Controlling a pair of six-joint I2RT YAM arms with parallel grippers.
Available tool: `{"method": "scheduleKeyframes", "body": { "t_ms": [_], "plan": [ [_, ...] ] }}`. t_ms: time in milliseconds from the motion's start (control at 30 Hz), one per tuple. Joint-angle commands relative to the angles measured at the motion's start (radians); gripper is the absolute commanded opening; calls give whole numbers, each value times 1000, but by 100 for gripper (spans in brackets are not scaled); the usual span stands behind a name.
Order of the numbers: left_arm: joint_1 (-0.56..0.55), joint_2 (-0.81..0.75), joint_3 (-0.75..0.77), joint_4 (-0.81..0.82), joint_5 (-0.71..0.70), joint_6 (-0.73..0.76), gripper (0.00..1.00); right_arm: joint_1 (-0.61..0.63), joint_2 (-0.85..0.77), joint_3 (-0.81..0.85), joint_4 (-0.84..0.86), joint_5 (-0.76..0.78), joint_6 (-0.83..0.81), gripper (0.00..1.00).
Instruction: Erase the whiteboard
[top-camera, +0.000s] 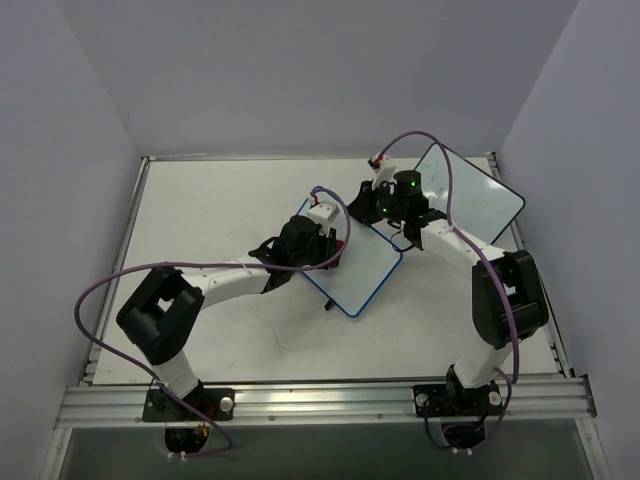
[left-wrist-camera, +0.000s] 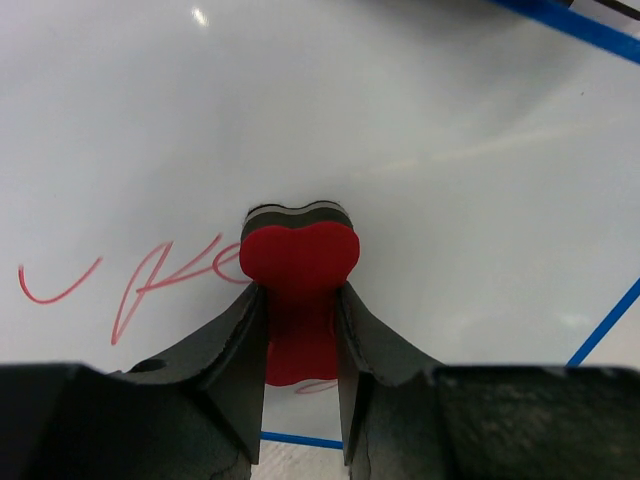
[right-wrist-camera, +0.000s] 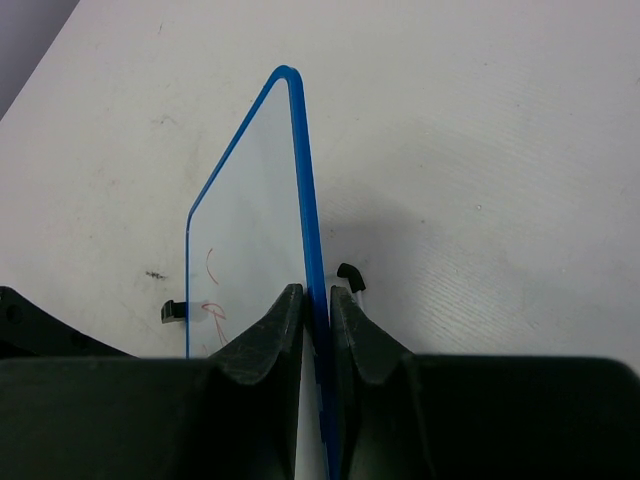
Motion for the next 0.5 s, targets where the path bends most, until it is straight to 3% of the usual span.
{"method": "scheduleKeyframes", "body": {
  "t_ms": [0, 467],
  "plan": [
    [-12, -6, -110, 20, -18, -35, 2, 45, 29, 14, -83, -51, 7, 0],
    [-71, -49, -272, 163, -37, -72, 2, 48, 32, 17, -86, -51, 5, 0]
  ]
}}
